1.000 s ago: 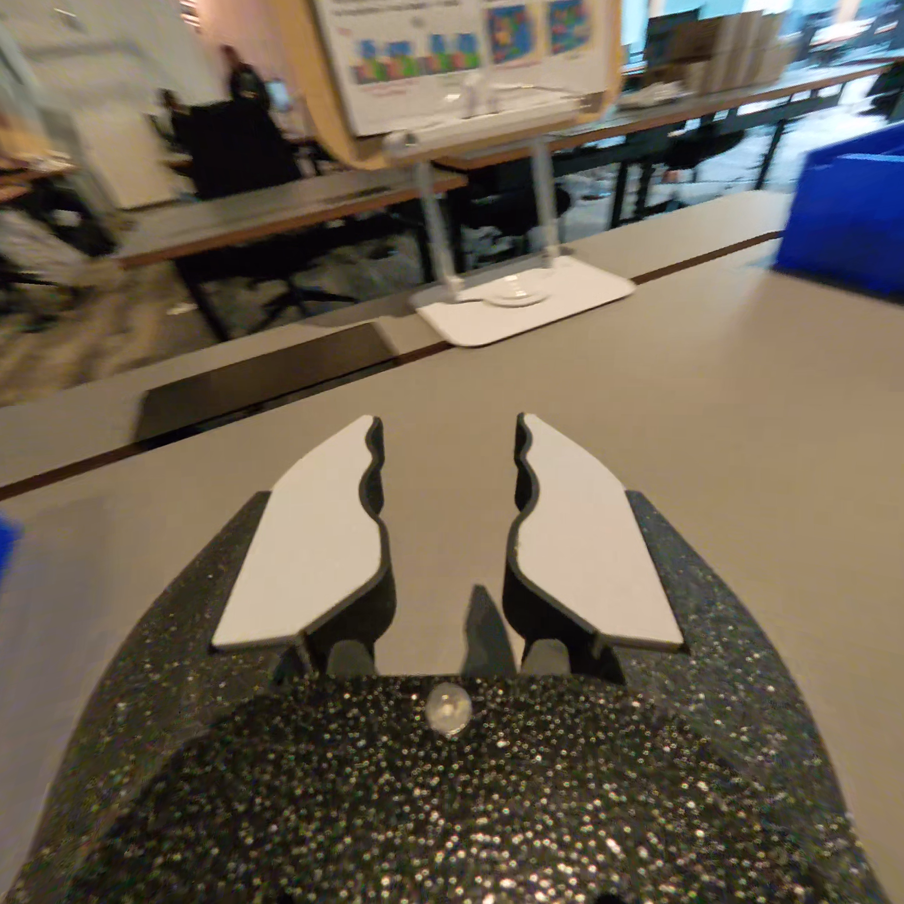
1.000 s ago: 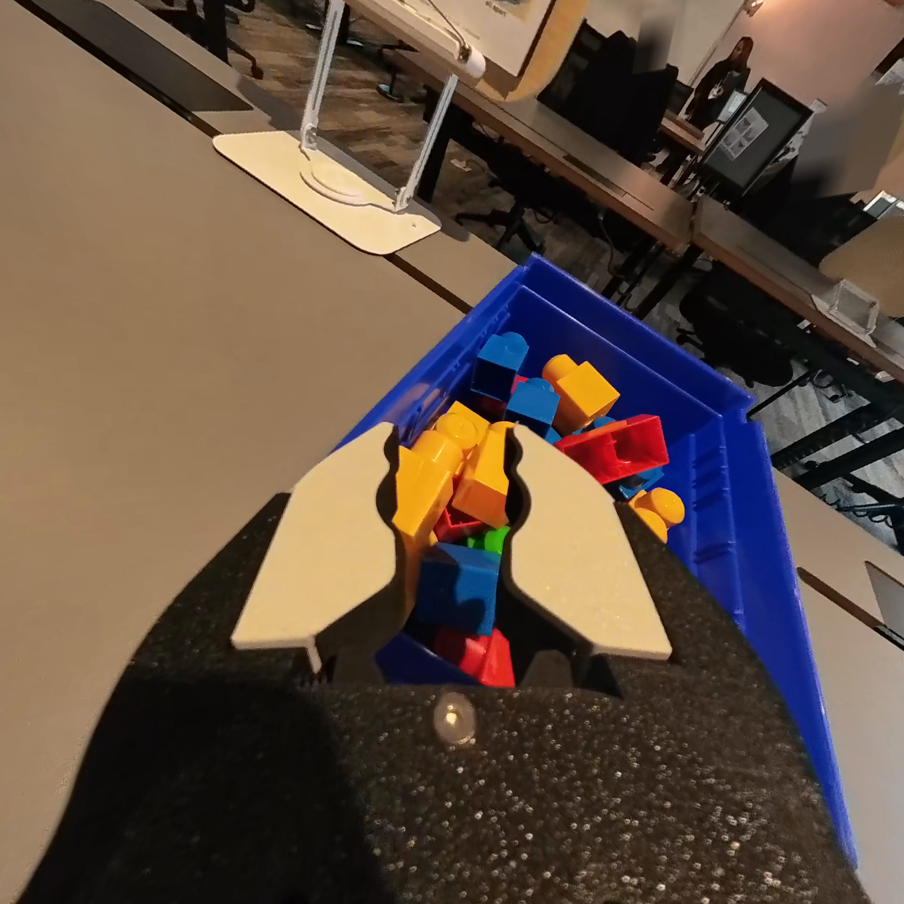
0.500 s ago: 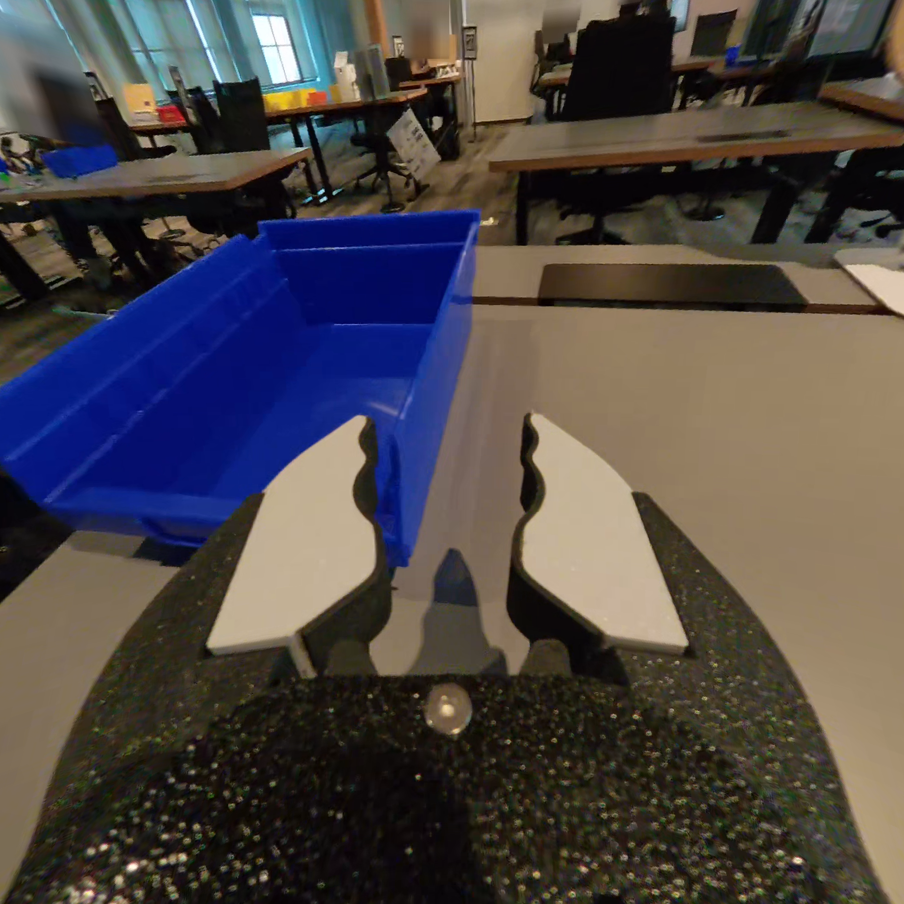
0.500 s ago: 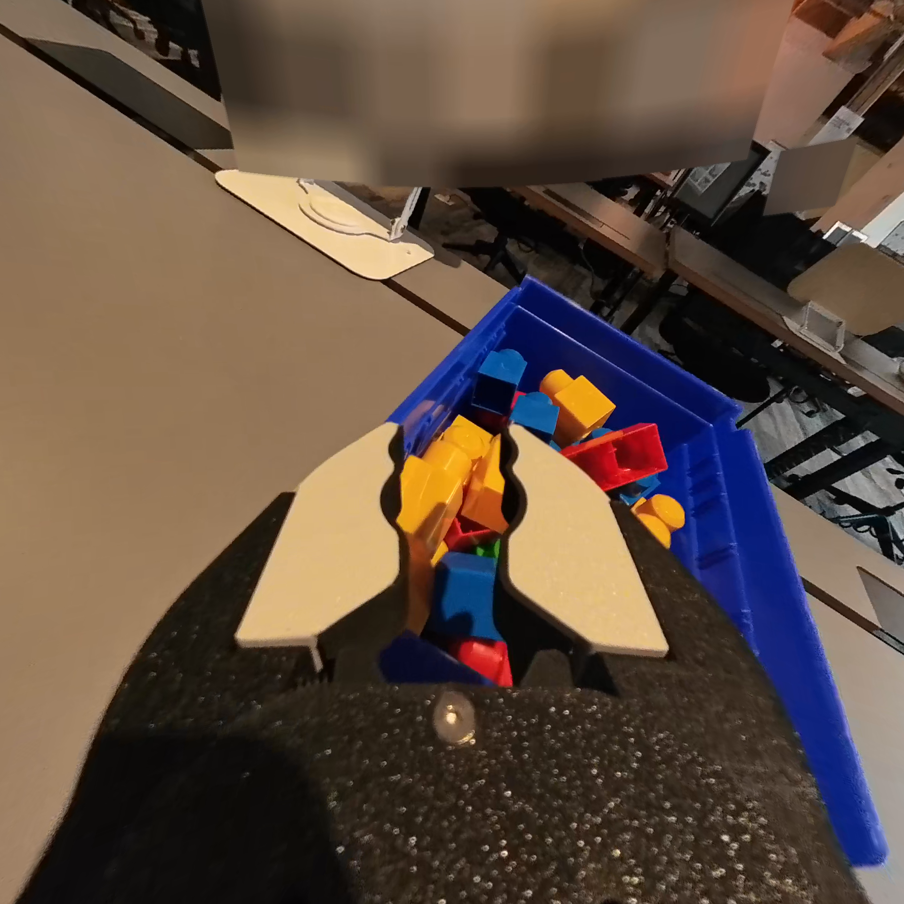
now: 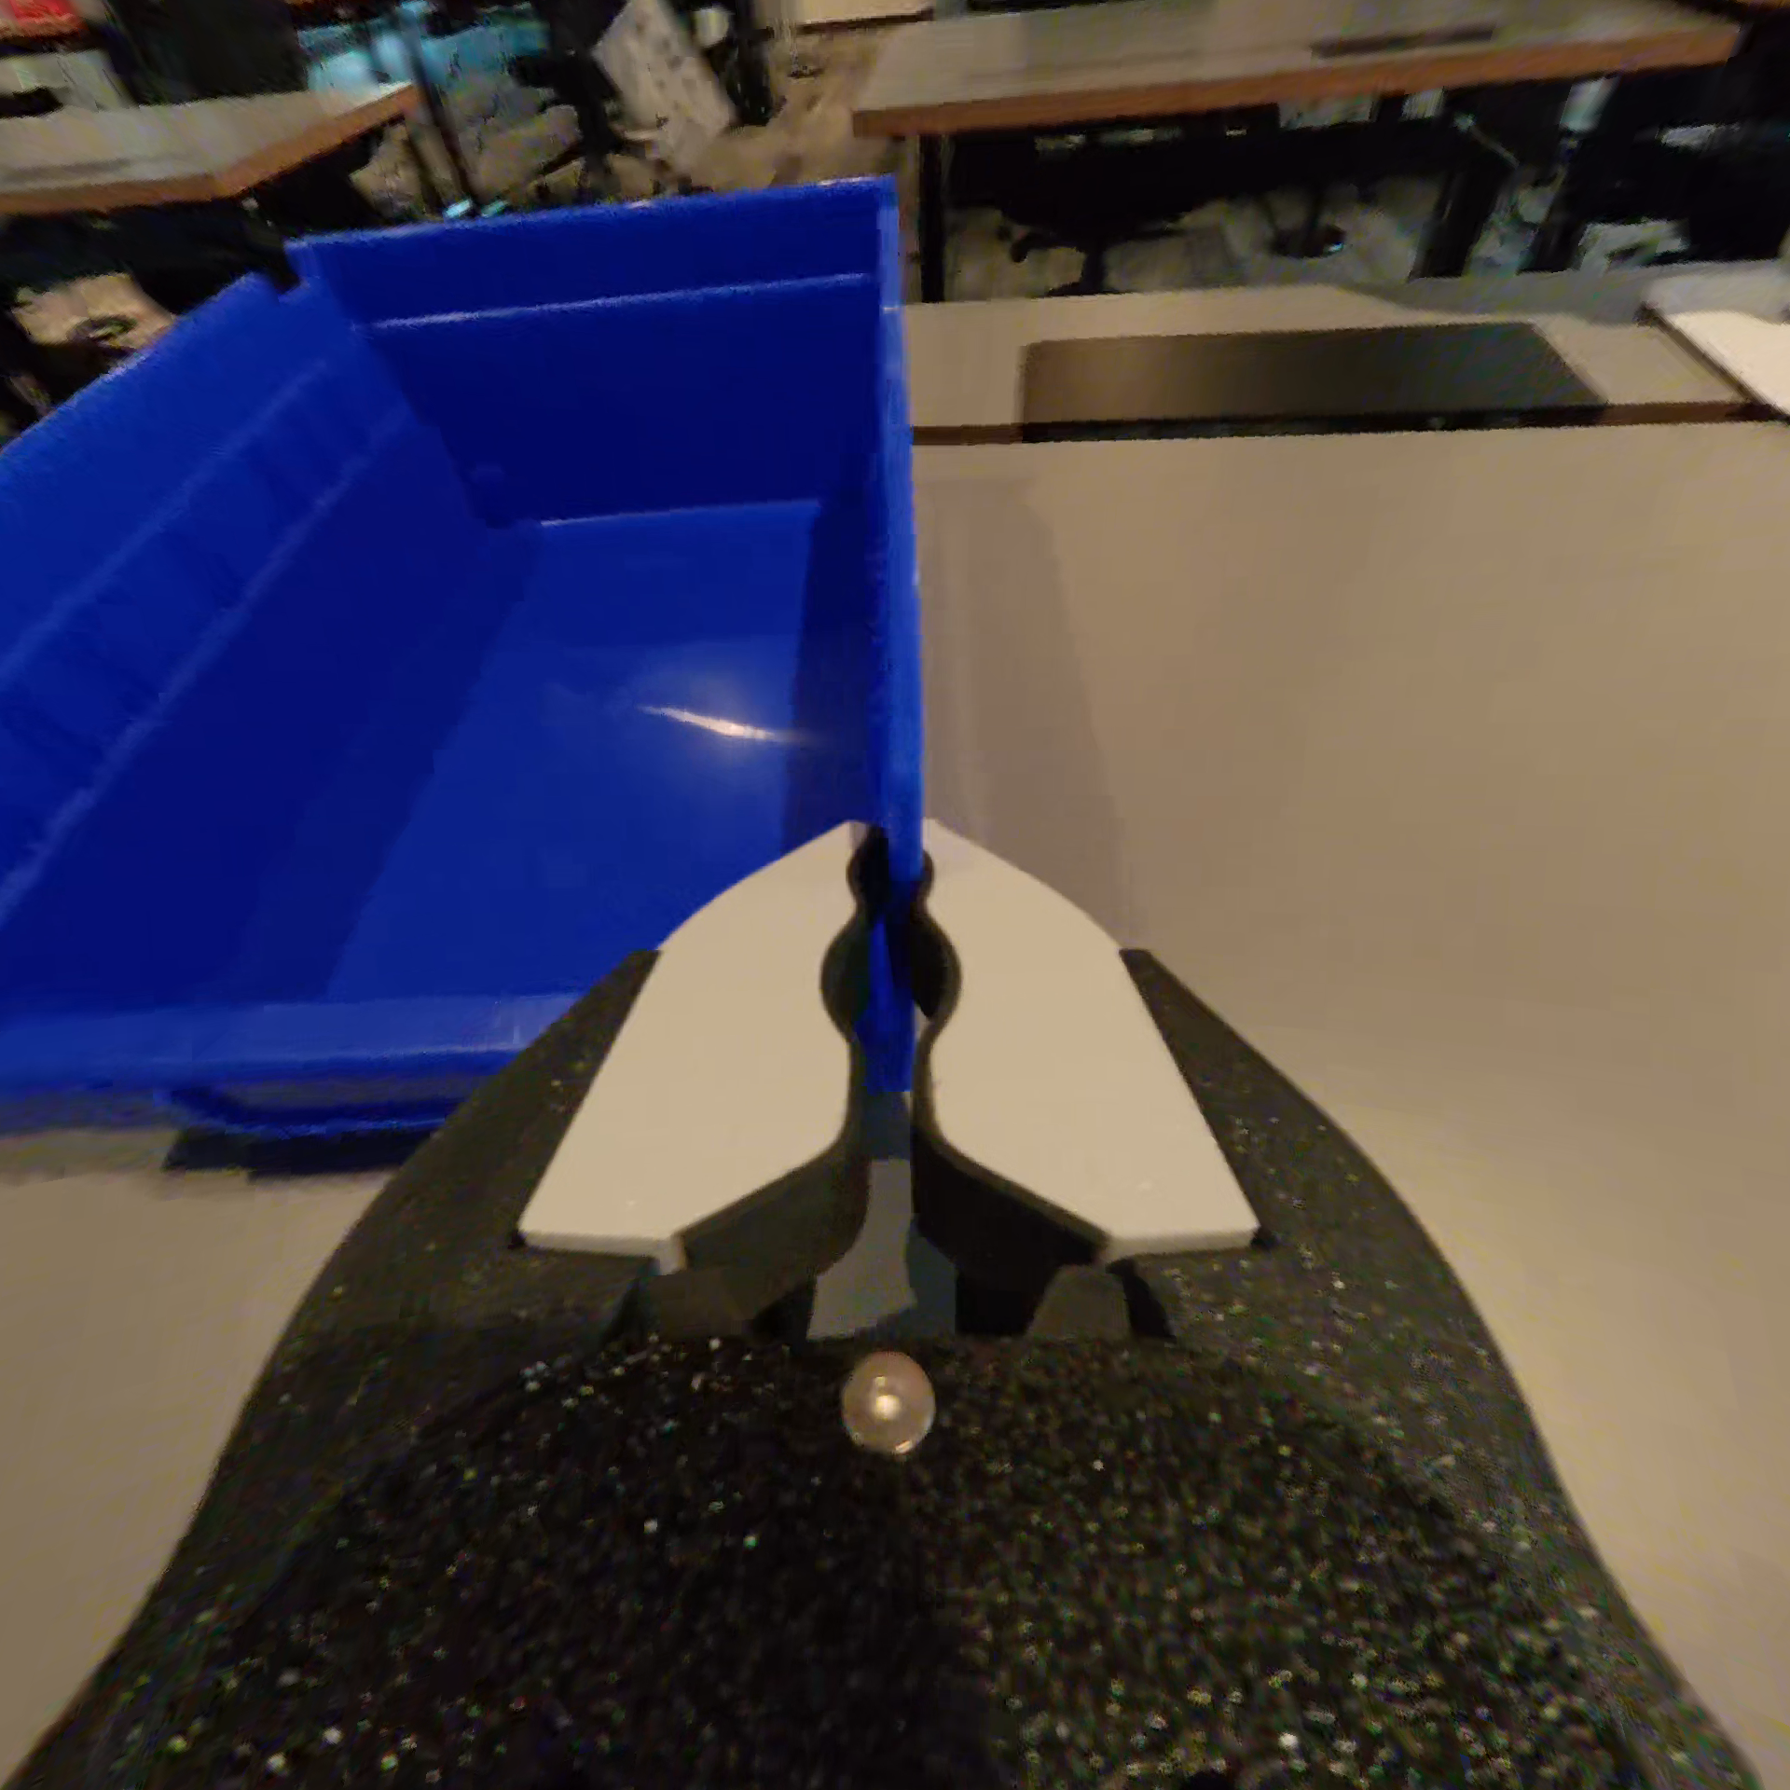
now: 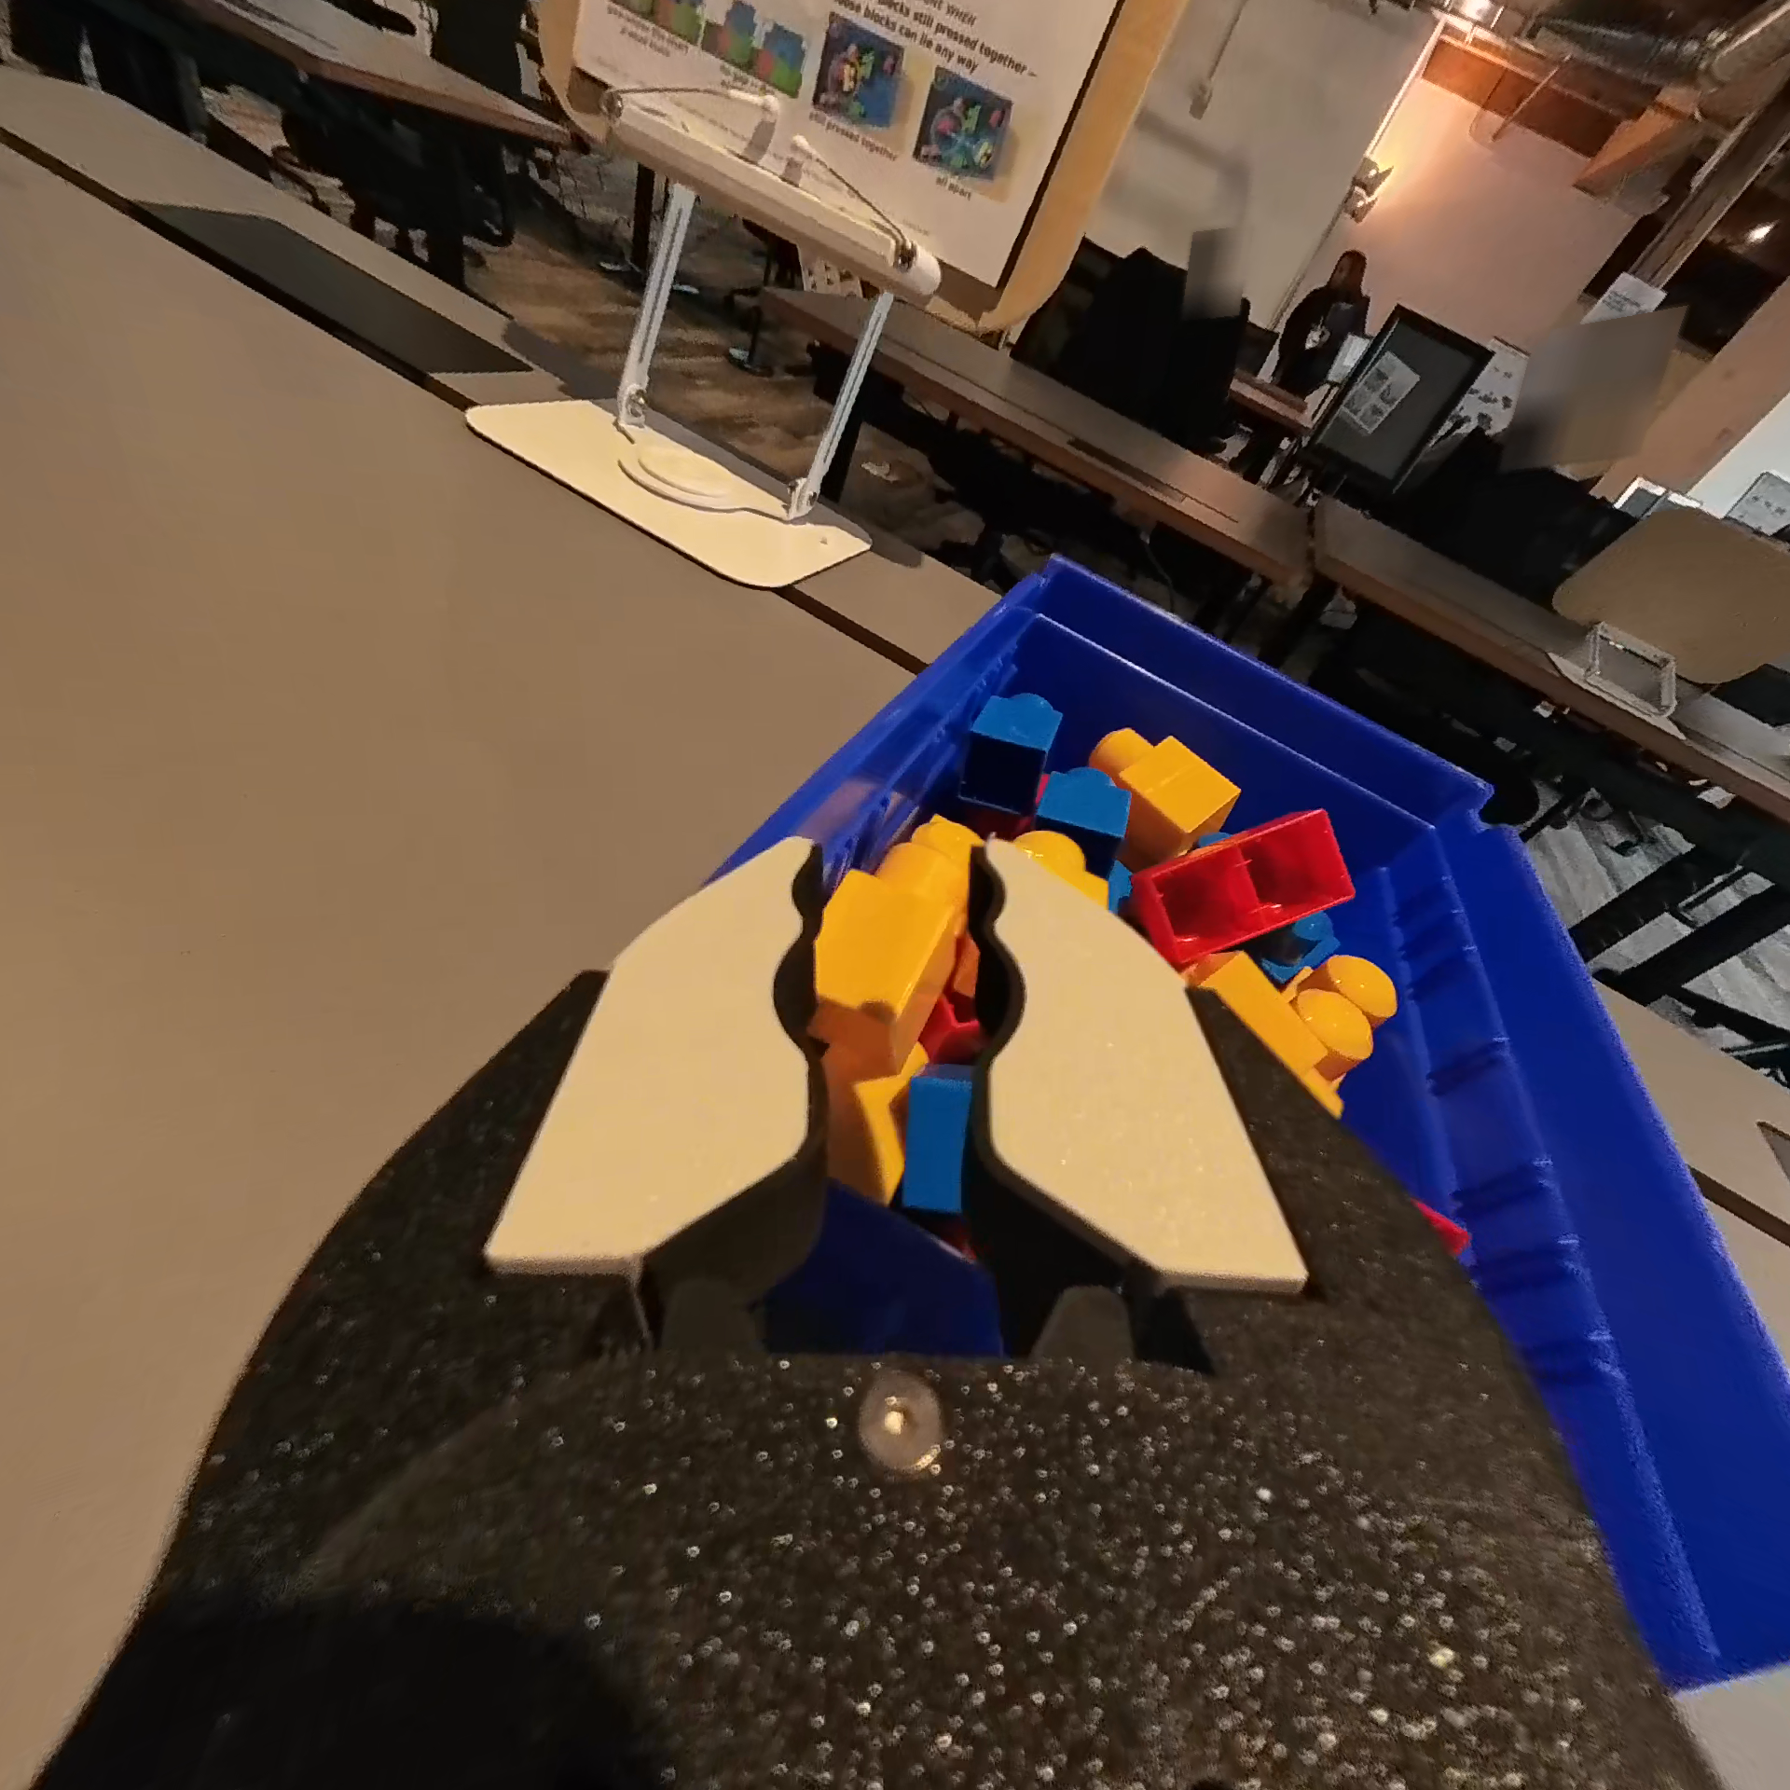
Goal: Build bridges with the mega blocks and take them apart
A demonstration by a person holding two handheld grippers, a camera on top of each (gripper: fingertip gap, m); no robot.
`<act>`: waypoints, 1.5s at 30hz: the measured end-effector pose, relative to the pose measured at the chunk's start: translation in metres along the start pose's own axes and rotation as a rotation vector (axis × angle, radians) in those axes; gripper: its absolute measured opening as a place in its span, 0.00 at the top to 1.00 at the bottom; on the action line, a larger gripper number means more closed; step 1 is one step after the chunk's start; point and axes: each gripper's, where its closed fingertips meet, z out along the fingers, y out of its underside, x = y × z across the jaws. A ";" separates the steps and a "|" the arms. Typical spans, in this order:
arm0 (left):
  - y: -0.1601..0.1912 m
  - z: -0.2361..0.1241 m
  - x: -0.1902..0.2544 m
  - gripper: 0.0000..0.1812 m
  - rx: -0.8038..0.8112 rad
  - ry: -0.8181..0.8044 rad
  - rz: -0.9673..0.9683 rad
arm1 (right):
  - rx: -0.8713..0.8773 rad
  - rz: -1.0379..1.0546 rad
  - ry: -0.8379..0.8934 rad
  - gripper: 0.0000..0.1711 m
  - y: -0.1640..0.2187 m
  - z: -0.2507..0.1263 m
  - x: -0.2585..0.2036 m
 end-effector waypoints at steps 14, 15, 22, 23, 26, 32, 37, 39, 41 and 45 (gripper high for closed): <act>0.013 -0.059 0.128 0.97 0.020 0.233 0.363 | 0.043 0.016 -0.007 0.83 0.001 -0.016 -0.008; 0.015 -0.065 0.138 0.97 0.030 0.263 0.385 | 0.042 0.017 -0.008 0.83 0.001 -0.017 -0.009; 0.026 -0.106 0.187 0.98 0.103 0.468 0.483 | 0.051 0.014 -0.014 0.84 -0.001 -0.020 -0.012; 0.028 -0.111 0.192 0.98 0.111 0.497 0.500 | 0.052 0.015 -0.014 0.84 -0.001 -0.020 -0.012; 0.032 -0.125 0.207 0.97 0.139 0.583 0.542 | 0.054 0.016 -0.015 0.84 -0.001 -0.020 -0.012; 0.038 -0.143 0.224 0.98 0.162 0.745 0.549 | 0.058 0.019 -0.017 0.85 0.000 -0.021 -0.013; 0.042 -0.156 0.235 0.98 0.168 0.884 0.542 | 0.055 0.010 -0.015 0.85 0.001 -0.022 -0.014; 0.044 -0.162 0.239 0.97 0.170 0.942 0.543 | 0.053 0.003 -0.013 0.85 0.002 -0.022 -0.014; 0.046 -0.167 0.243 0.97 0.173 0.993 0.545 | 0.053 -0.003 -0.012 0.85 0.002 -0.023 -0.015; 0.050 -0.178 0.247 0.98 0.178 1.074 0.553 | 0.052 -0.010 -0.012 0.85 0.002 -0.023 -0.015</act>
